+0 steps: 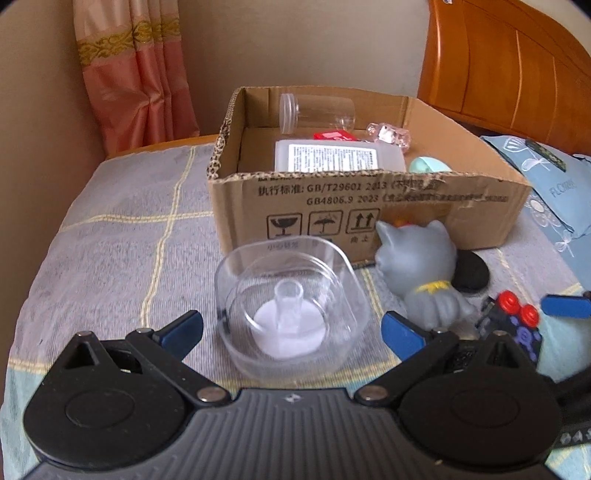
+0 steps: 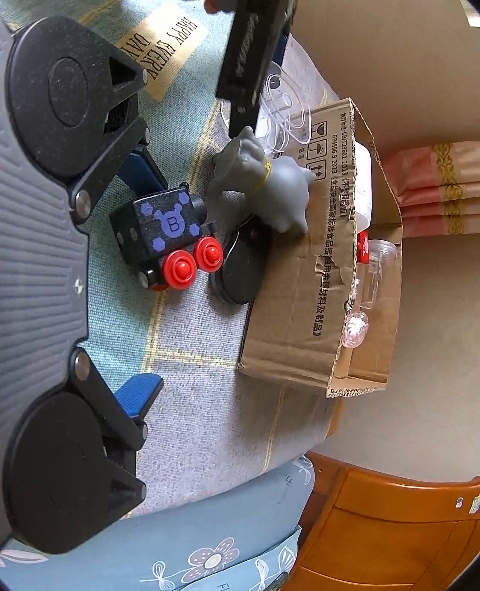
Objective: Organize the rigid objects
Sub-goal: 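Grasp the clear square container with left gripper while right grasps the black red-wheeled toy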
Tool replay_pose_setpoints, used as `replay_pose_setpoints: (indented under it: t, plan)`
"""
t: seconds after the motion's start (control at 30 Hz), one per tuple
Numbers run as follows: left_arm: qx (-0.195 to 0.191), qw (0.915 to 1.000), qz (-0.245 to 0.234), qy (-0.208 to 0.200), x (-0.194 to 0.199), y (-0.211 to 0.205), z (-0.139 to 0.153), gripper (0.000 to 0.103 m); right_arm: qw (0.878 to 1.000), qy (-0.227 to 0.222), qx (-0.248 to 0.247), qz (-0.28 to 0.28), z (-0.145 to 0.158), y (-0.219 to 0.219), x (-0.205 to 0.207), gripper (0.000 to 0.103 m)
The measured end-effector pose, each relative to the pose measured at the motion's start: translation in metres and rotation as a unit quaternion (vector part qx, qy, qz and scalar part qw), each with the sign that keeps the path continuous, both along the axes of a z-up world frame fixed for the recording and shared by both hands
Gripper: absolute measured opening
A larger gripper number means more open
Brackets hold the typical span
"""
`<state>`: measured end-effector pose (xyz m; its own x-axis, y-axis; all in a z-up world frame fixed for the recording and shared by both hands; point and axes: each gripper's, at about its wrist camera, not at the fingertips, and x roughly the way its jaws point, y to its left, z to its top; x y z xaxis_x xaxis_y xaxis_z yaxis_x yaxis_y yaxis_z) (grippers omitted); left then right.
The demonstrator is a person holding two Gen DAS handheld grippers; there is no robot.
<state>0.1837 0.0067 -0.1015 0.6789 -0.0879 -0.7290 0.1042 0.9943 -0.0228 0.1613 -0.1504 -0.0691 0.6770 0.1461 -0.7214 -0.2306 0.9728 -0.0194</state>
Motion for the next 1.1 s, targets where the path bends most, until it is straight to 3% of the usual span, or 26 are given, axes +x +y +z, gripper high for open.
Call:
replay_pose_setpoints:
  t: [0.47,0.87,1.1]
  plan:
    - [0.020,0.9994,0.027,-0.009,-0.009,0.029,-0.005,0.102,1.000,-0.003,0.001,0.013,-0.001,0.000,-0.001,0.103]
    - [0.007,0.9995,0.021,-0.020,-0.003,0.025,-0.013,0.102,0.993,-0.001,0.004,0.116,0.000,0.005,0.005,0.103]
    - [0.004,0.9993,0.026,-0.028,-0.002,0.026,-0.014,0.099,0.990,-0.007,0.006,0.139,0.005,0.009,0.007,0.083]
